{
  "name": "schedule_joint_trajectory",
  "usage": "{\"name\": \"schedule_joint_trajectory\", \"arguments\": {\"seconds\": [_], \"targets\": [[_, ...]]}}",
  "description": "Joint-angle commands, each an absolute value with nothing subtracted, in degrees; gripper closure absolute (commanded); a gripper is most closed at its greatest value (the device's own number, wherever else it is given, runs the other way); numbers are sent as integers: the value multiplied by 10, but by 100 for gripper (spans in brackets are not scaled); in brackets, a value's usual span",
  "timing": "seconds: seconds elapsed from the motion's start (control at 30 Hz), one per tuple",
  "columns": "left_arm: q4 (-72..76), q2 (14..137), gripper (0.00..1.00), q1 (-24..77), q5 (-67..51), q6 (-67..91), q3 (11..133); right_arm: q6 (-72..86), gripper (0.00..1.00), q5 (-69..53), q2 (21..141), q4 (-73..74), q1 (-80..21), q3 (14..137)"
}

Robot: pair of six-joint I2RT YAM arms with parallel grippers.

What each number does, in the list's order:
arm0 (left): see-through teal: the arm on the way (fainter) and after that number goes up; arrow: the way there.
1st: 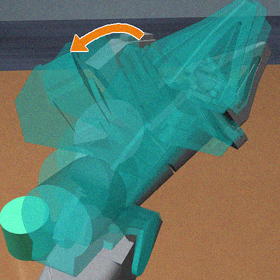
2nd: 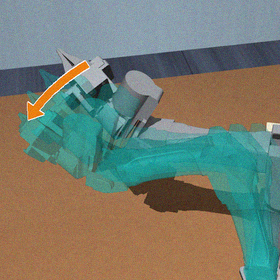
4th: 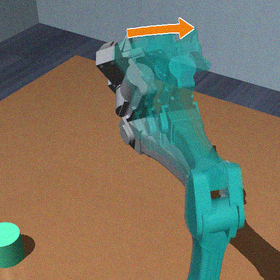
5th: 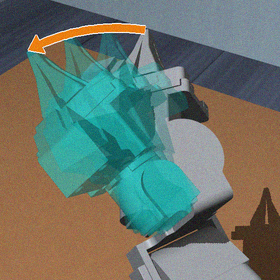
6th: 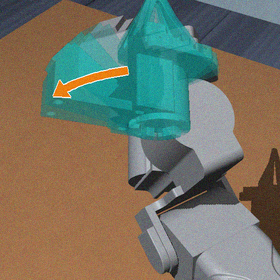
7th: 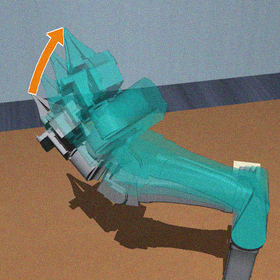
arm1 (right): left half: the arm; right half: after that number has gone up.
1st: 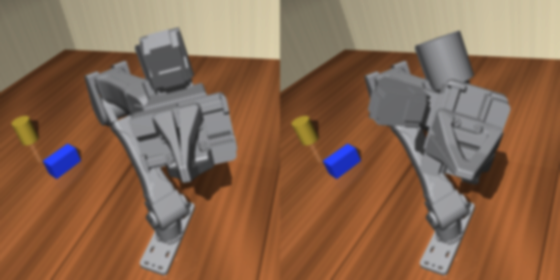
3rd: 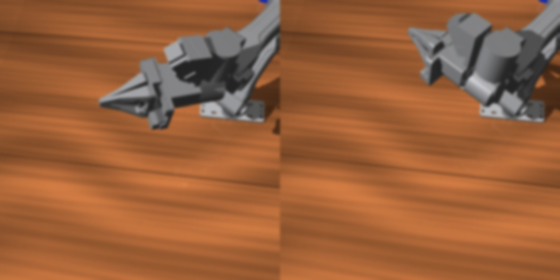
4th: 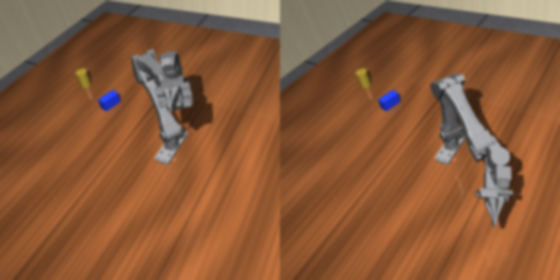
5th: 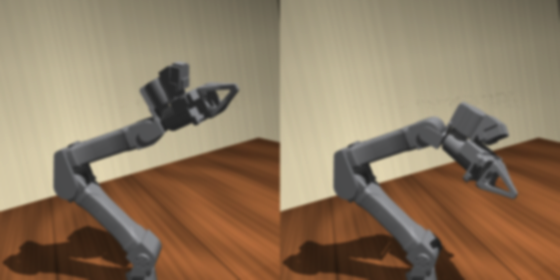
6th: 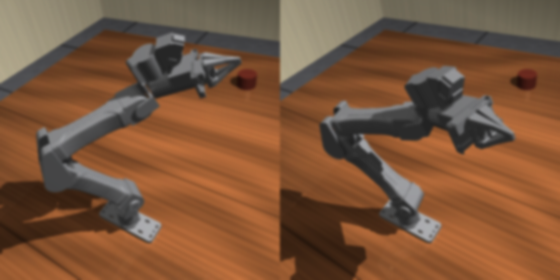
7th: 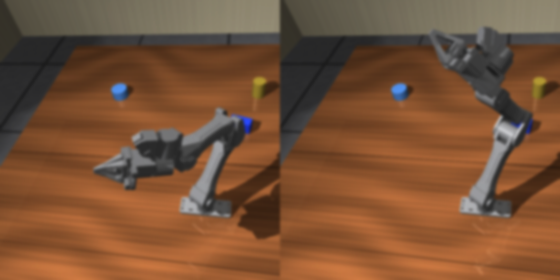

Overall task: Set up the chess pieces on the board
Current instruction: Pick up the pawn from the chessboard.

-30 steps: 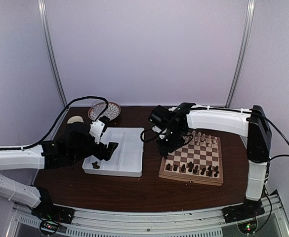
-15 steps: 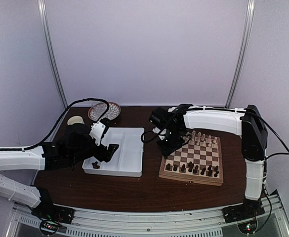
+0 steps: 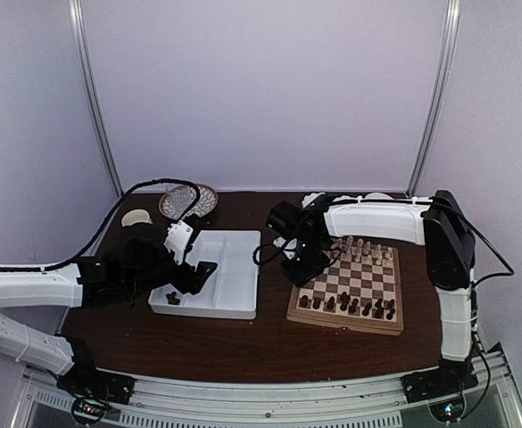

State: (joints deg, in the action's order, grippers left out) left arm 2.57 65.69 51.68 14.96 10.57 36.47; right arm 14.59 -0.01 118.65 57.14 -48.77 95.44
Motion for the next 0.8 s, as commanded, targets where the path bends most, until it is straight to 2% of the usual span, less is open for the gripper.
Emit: {"name": "schedule_joint_trajectory", "arguments": {"seconds": [0.0, 0.53, 0.77], "targets": [[50, 658, 21, 514, 137, 102, 370, 139, 78, 2, 1196, 565, -483, 973], [47, 655, 21, 513, 137, 103, 370, 138, 88, 12, 1189, 566, -483, 974], [42, 652, 22, 514, 138, 101, 371, 131, 91, 52, 1123, 582, -483, 944]]}}
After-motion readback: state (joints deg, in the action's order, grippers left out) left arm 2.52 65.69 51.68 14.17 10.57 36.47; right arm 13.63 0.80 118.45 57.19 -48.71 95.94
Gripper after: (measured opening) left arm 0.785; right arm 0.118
